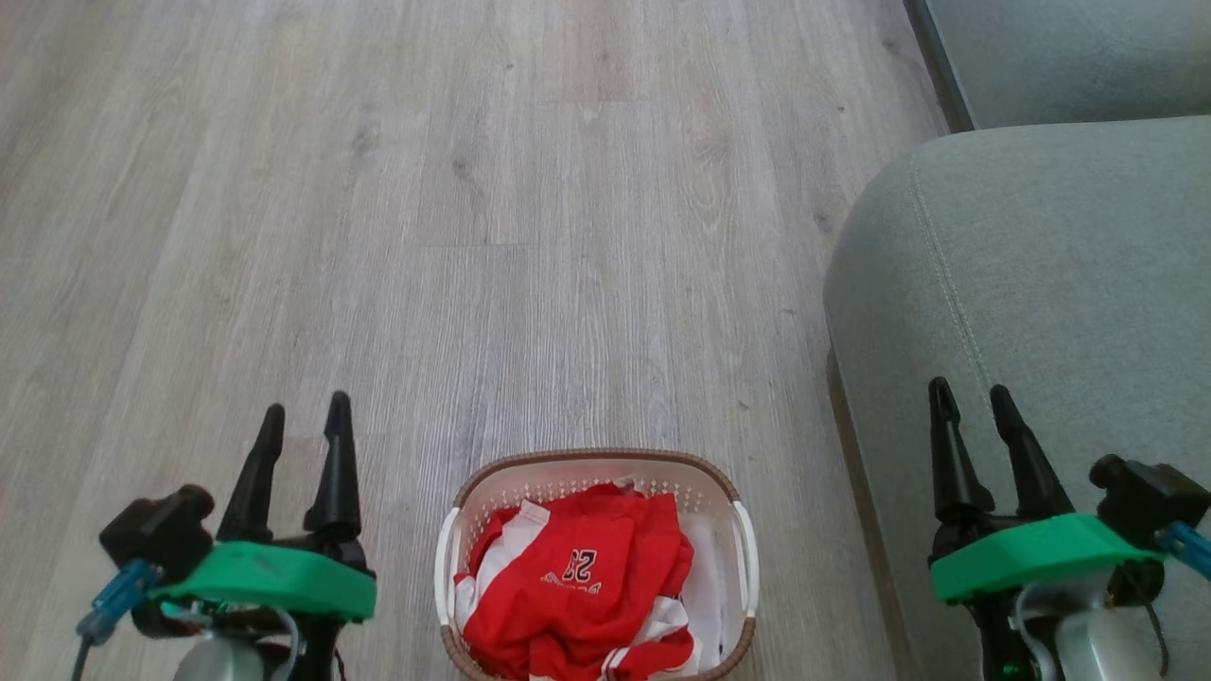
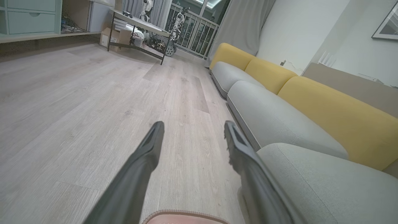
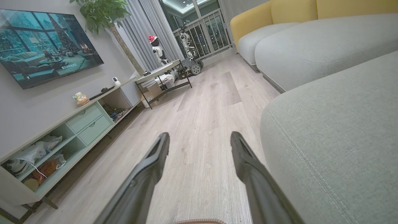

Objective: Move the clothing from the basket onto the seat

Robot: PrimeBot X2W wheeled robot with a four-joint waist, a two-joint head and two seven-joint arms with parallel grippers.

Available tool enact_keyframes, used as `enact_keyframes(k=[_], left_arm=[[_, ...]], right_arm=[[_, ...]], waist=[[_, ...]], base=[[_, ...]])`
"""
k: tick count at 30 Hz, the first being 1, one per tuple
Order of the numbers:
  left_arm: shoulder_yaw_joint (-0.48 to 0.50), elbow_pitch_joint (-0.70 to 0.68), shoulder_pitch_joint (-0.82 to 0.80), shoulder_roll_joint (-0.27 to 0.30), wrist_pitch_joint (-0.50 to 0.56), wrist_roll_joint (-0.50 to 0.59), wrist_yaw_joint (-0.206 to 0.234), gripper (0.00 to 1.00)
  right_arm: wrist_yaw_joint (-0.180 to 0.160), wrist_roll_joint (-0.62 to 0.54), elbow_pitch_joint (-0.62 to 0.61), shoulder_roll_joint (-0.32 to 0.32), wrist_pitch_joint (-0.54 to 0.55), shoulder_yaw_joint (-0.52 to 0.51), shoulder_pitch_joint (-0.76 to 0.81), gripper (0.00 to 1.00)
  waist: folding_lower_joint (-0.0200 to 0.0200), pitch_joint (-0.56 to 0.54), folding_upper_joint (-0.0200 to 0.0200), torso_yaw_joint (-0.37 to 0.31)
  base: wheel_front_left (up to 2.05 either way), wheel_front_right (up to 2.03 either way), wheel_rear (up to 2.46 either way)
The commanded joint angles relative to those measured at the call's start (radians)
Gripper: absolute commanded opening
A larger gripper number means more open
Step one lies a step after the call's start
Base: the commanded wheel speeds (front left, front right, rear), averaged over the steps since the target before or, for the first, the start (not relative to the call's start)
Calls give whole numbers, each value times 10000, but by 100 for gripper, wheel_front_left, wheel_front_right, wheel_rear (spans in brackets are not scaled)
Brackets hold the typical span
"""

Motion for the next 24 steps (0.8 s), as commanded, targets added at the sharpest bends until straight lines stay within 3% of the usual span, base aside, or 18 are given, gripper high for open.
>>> enact_keyframes(k=[1, 24], left_arm=[[140, -451, -432, 158, -164, 392, 47, 100], [-115, -826, -425, 153, -808, 2985, 142, 100]], right_arm=[[-1, -378, -441, -72, -229, 225, -305, 100], [-2, -2898, -644, -75, -879, 471, -284, 100]], waist=[[0, -4, 0, -1], [0, -48, 0, 34]], base=[[0, 0, 0], [0, 0, 0]])
